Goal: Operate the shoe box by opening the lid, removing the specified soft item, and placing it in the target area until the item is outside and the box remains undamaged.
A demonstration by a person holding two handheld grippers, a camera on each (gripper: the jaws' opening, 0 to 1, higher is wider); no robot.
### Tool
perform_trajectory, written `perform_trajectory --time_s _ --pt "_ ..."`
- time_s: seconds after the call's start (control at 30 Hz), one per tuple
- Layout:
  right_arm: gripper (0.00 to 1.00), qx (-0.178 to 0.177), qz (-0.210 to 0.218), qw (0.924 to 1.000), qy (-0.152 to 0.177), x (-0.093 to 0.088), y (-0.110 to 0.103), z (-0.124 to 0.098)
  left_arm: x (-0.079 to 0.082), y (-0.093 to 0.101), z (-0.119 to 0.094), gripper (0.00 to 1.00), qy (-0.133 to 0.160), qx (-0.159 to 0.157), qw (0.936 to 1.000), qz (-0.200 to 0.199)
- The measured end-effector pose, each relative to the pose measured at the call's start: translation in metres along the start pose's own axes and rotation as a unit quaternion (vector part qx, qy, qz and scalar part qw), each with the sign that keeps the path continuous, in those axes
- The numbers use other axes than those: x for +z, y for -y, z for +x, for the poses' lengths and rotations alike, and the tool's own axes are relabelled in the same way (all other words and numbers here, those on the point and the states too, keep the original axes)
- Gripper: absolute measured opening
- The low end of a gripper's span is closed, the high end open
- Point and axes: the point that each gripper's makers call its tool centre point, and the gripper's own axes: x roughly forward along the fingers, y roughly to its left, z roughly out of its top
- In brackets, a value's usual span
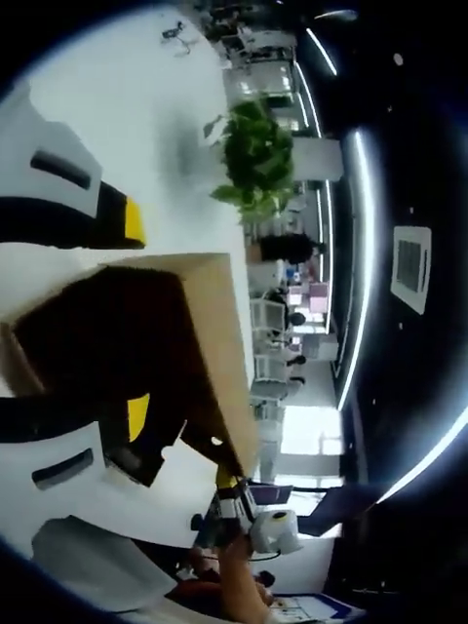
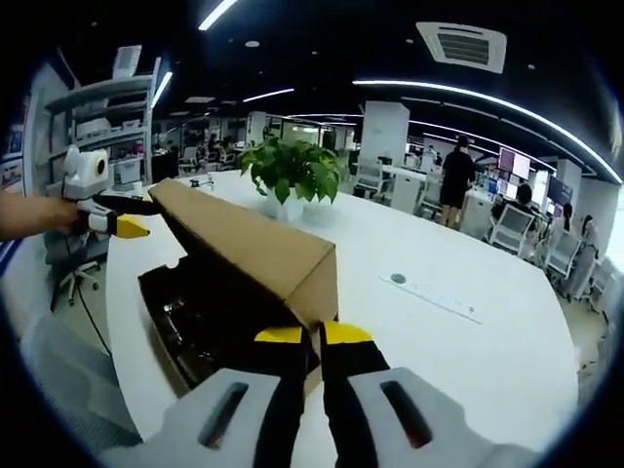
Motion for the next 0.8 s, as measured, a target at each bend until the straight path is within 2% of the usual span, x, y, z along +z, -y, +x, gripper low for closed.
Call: perform_trajectory --time_s 0.3,0.53,0.8 --pt "0.0 -0.013 0.009 0.9999 0.001 0.009 0.011 0.008 -0.023 -0.017 0.015 0.44 -0.057 0.023 0.9981 0.009" --pt "0.0 -0.017 0.011 0.9998 -0.005 0.013 0.017 0.012 -0.026 -0.032 0.03 0.36 -0.074 0.039 0.9965 0.003" --pt "0.0 -0.019 0.015 0.9996 -0.012 0.015 0.021 0.015 -0.04 -0.043 0.048 0.26 -0.108 0.049 0.9929 0.01"
